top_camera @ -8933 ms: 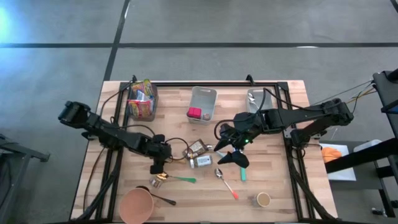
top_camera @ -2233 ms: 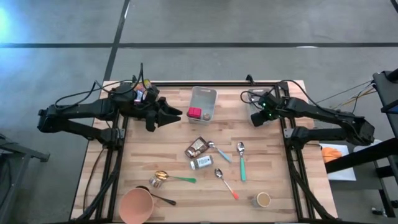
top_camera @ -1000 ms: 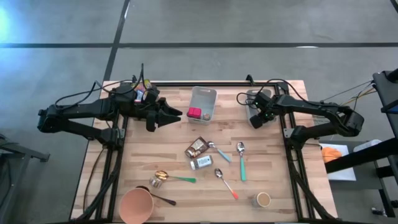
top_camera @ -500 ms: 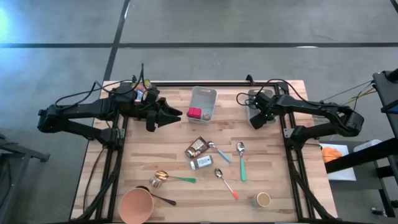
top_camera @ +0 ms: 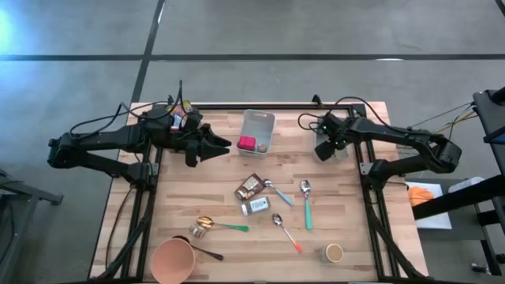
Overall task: Pick & Place Food Item
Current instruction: Put the light green spoon into the right gray bin
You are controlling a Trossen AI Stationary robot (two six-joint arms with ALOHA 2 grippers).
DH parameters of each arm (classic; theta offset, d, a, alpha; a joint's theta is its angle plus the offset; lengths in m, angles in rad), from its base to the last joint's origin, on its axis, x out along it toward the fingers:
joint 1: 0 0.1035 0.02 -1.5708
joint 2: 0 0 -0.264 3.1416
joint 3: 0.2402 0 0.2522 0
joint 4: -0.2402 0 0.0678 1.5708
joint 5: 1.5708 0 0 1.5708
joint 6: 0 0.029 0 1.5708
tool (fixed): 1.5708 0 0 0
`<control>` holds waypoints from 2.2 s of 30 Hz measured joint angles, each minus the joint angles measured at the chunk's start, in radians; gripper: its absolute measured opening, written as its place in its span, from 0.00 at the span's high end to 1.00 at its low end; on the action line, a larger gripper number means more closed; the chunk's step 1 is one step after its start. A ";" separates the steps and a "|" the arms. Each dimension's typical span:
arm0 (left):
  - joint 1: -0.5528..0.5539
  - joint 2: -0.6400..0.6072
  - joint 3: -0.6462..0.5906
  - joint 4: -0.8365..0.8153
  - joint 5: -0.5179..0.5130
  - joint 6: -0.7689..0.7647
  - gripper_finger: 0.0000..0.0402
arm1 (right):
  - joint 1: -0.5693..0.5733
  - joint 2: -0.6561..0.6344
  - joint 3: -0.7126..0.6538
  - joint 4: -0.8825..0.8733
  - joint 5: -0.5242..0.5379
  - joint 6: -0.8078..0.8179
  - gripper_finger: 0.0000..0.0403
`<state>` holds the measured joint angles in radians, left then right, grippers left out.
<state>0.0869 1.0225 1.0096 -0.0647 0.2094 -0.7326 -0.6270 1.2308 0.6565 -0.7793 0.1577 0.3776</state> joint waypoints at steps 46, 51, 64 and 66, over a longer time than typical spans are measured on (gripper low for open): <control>0.002 0.000 0.000 -0.132 -0.038 -0.076 0.37 | 0.759 -0.071 0.315 -0.291 -0.163 1.009 0.53; 0.003 0.000 0.000 -0.139 -0.038 -0.076 0.37 | 0.864 0.024 0.308 -0.274 -0.139 1.160 0.53; 0.003 0.000 0.000 -0.236 -0.034 -0.076 0.37 | 0.917 0.367 0.436 -0.228 -0.148 1.213 0.53; 0.002 0.000 0.000 -0.256 -0.034 -0.072 0.37 | 0.917 0.404 0.437 -0.231 -0.154 1.216 0.53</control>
<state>0.0891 1.0229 1.0096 -0.3205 0.1754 -0.8043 0.2905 1.6348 1.0931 -1.0100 0.0041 1.5939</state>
